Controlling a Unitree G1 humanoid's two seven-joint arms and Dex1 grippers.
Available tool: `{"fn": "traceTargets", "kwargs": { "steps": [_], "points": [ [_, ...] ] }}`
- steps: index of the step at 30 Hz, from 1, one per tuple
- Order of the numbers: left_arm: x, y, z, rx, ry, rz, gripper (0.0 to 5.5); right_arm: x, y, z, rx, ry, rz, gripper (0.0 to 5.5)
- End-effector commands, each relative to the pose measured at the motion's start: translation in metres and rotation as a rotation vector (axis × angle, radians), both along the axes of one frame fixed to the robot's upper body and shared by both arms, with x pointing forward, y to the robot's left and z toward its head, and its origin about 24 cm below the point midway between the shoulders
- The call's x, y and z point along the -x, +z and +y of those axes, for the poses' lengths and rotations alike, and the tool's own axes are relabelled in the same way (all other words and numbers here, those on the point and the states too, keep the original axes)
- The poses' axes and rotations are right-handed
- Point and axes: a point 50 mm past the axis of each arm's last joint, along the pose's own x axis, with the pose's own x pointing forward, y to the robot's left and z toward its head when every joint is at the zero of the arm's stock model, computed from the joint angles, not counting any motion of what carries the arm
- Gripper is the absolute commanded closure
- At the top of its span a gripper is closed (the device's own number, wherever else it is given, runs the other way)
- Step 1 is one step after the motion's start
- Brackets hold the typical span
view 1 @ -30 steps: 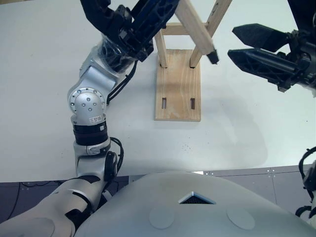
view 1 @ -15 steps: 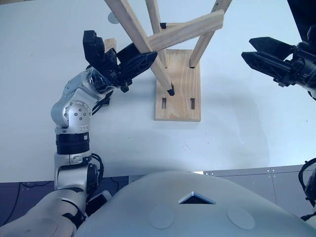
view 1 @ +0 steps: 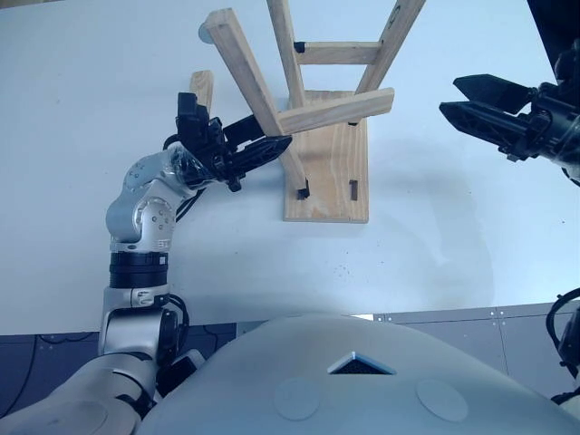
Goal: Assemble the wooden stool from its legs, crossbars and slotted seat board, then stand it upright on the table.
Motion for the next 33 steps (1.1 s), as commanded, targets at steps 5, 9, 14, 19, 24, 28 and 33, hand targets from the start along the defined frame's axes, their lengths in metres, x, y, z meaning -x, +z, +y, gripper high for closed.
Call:
{"fn": "traceTargets", "kwargs": {
  "steps": [5, 9, 14, 19, 24, 28, 33],
  "points": [
    [0.002, -0.013, -0.003, -0.043, -0.005, -0.002, 3.47, -0.005, 0.007, 0.008, -0.003, 0.036, -0.032, 1.73],
    [0.005, -0.019, 0.0, -0.089, -0.041, 0.009, 3.47, -0.006, 0.008, 0.009, 0.0, 0.043, -0.038, 1.73],
    [-0.002, -0.015, 0.005, -0.195, -0.12, -0.053, 3.47, -0.002, 0.005, 0.01, -0.006, 0.027, -0.041, 1.73],
    [-0.01, -0.004, 0.006, -0.282, -0.213, -0.096, 3.47, 0.004, 0.0, 0.012, -0.022, -0.002, -0.046, 1.73],
    [-0.013, 0.004, -0.001, -0.4, -0.26, -0.141, 3.49, 0.016, -0.007, 0.015, -0.039, -0.048, -0.051, 1.73],
    [-0.009, 0.004, -0.004, -0.471, -0.236, -0.159, 3.49, 0.024, -0.012, 0.014, -0.047, -0.083, -0.05, 1.73],
    [-0.003, 0.002, -0.007, -0.52, -0.154, -0.146, 3.49, 0.031, -0.016, 0.016, -0.052, -0.107, -0.05, 1.73]
  ]
}}
